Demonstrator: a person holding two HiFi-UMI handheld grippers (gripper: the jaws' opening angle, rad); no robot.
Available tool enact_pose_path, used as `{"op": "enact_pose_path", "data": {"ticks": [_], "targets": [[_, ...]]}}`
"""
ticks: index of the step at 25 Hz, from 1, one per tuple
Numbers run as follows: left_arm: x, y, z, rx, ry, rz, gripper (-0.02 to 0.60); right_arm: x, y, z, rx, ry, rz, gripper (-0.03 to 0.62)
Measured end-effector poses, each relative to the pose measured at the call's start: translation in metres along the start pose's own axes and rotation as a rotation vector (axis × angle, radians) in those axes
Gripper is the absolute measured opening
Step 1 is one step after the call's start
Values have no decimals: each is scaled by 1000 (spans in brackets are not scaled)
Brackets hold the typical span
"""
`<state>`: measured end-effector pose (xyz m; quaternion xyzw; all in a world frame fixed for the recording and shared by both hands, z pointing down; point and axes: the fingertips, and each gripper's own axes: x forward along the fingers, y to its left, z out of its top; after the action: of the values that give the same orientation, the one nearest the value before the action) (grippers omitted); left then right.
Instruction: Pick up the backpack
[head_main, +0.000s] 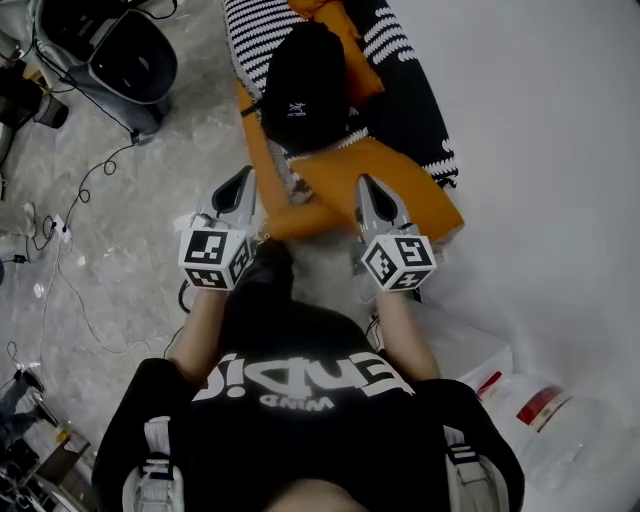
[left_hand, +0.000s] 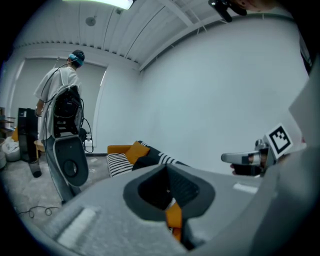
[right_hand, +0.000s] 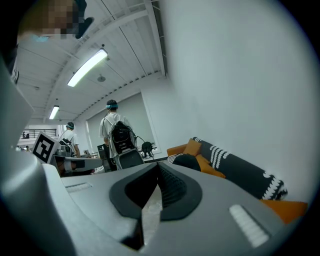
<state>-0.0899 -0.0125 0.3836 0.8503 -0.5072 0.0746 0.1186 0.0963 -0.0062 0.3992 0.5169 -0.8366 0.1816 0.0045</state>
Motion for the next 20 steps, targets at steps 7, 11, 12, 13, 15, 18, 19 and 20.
{"op": "enact_pose_path", "data": {"ticks": [7,11,12,13,15,18,19,20], "targets": [[69,50,26,2,4,-39,2,103,-42,59,-61,-47,-38,2],[95,81,39,-10,-9,-57,2,135,-37,55,-71,-9,-43,2],[99,89,42,-11,-13,-63,2,141,-34,52,-70,2,-47,2],[102,95,45,-12,-17,-69,2,147,-31,49,-72,10,-51,2],[107,107,46,-5,-23,-83,0,155,-24,43,-74,12,-57,2],[112,122,38,9,-29,-98,2,163,-15,29,-70,-1,-66,2],[116,126,37,10,-28,-102,2,165,-15,27,-67,-3,-71,2],[122,129,39,9,-26,-104,2,169,-17,28,-62,-3,-75,2]]}}
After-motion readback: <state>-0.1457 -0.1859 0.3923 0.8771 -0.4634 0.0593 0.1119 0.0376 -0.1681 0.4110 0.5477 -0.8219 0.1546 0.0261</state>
